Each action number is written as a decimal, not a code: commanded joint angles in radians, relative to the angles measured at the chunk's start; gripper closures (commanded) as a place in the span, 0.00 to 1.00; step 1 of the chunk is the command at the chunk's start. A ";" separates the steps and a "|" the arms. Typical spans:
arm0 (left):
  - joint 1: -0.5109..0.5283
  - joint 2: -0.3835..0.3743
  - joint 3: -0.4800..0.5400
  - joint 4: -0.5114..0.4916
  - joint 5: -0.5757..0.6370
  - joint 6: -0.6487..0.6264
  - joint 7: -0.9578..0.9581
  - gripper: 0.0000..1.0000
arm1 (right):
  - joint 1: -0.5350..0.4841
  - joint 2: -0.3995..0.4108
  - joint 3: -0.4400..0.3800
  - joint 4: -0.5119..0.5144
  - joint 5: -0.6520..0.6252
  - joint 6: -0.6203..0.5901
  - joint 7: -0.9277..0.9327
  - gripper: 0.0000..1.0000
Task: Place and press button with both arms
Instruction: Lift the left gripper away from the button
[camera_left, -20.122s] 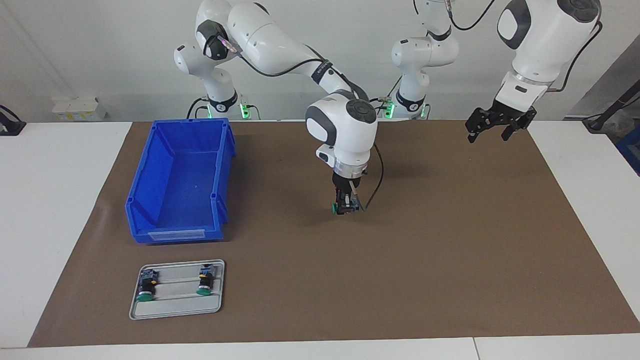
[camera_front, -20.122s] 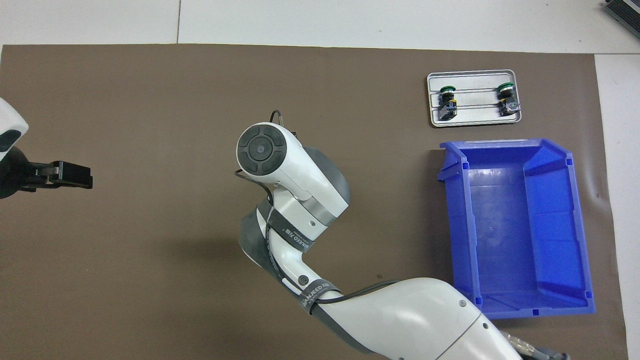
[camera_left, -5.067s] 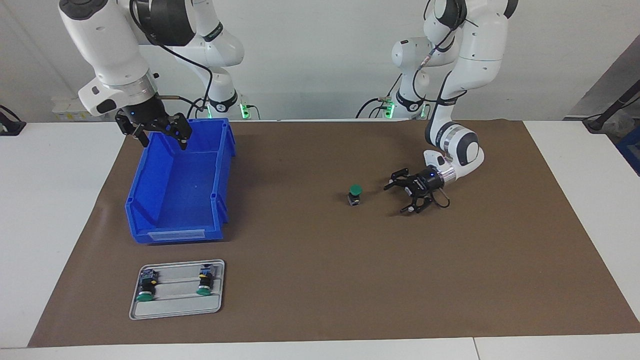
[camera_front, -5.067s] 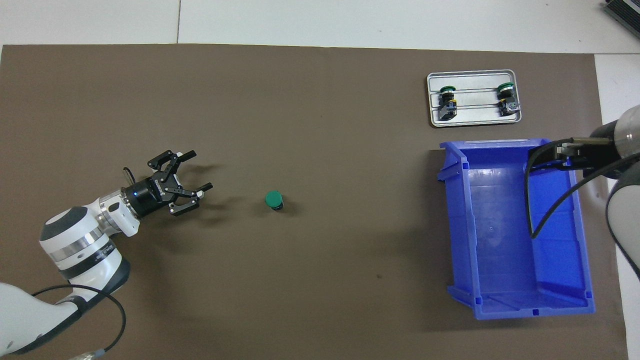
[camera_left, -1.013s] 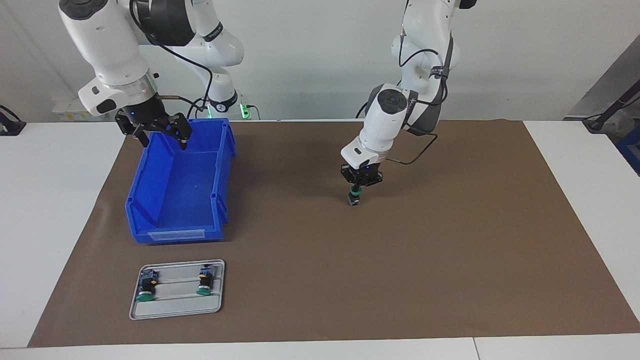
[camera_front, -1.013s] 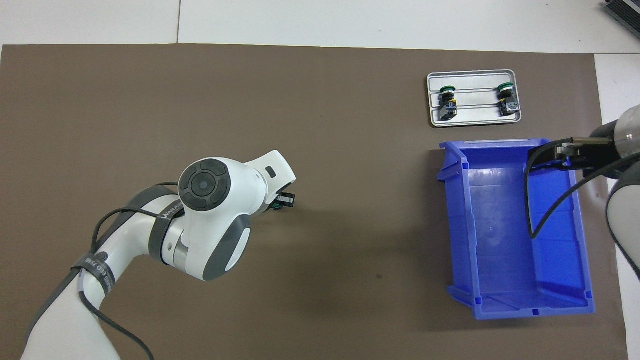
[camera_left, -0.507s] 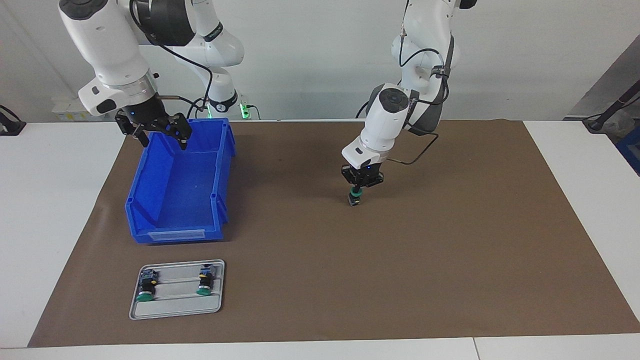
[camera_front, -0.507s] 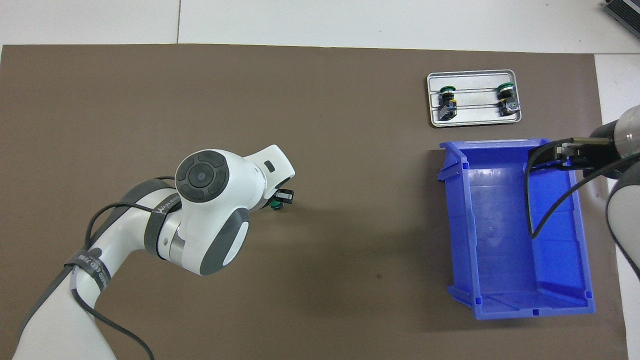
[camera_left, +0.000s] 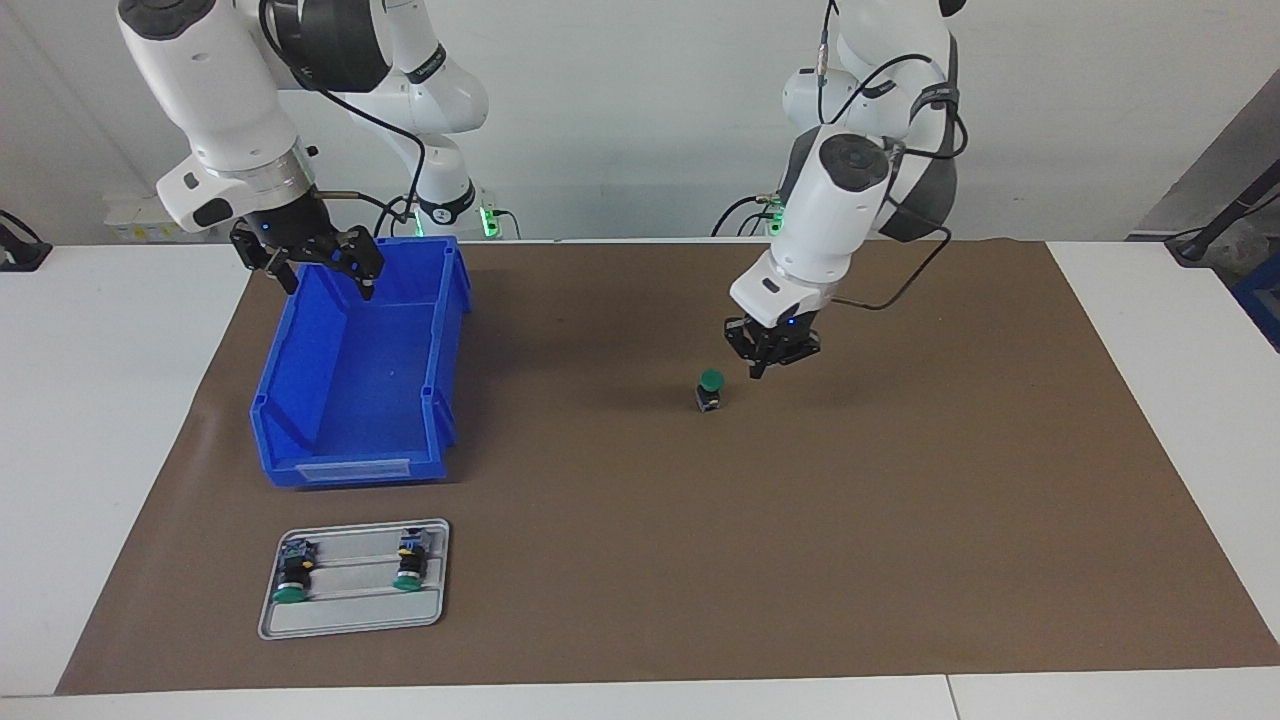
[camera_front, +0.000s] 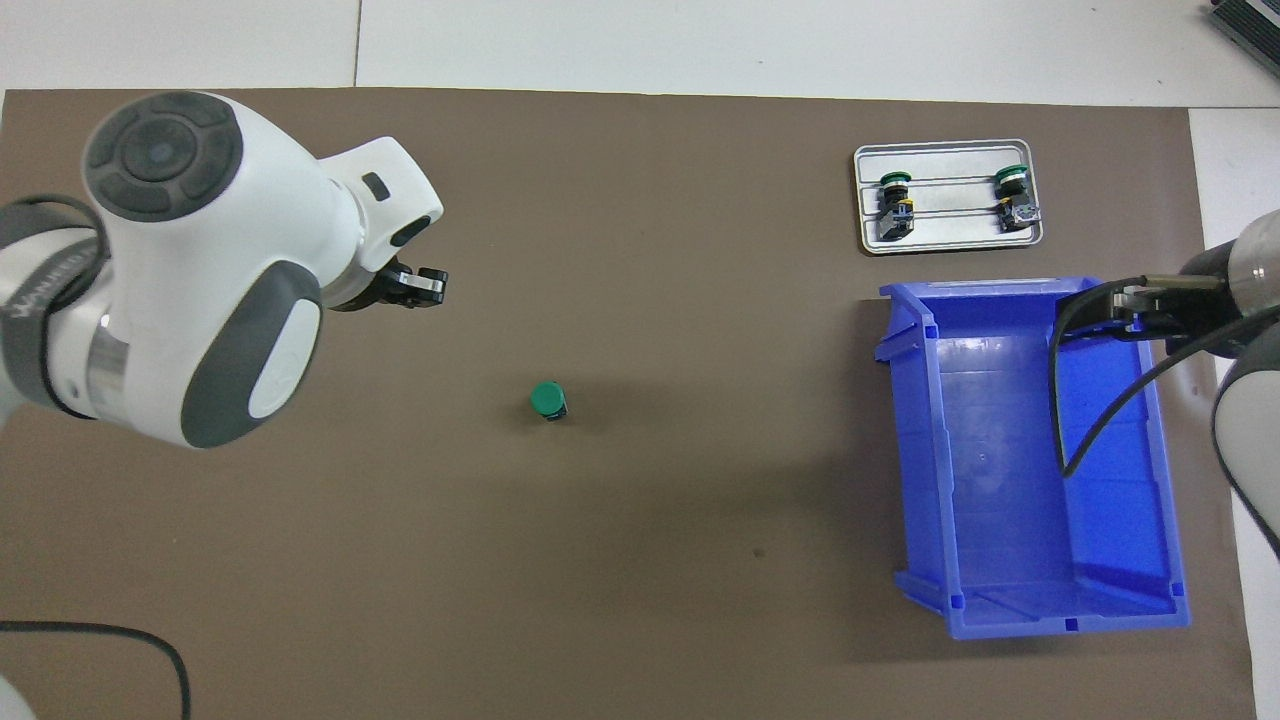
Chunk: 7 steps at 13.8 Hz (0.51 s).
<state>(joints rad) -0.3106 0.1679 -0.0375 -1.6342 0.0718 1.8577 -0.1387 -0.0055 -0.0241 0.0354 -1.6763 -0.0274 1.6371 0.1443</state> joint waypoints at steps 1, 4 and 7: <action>0.105 -0.036 -0.009 0.033 0.037 -0.061 0.097 0.44 | -0.004 -0.019 0.008 -0.020 0.006 0.010 -0.029 0.00; 0.211 -0.074 -0.005 0.037 -0.027 -0.069 0.140 0.43 | -0.004 -0.019 0.009 -0.020 0.007 0.013 -0.028 0.02; 0.277 -0.073 -0.008 0.098 -0.181 -0.113 0.137 0.43 | 0.013 -0.019 0.015 -0.020 0.007 0.023 0.020 0.08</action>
<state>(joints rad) -0.0623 0.0926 -0.0323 -1.5836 -0.0581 1.7995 -0.0045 -0.0009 -0.0241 0.0437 -1.6764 -0.0268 1.6373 0.1460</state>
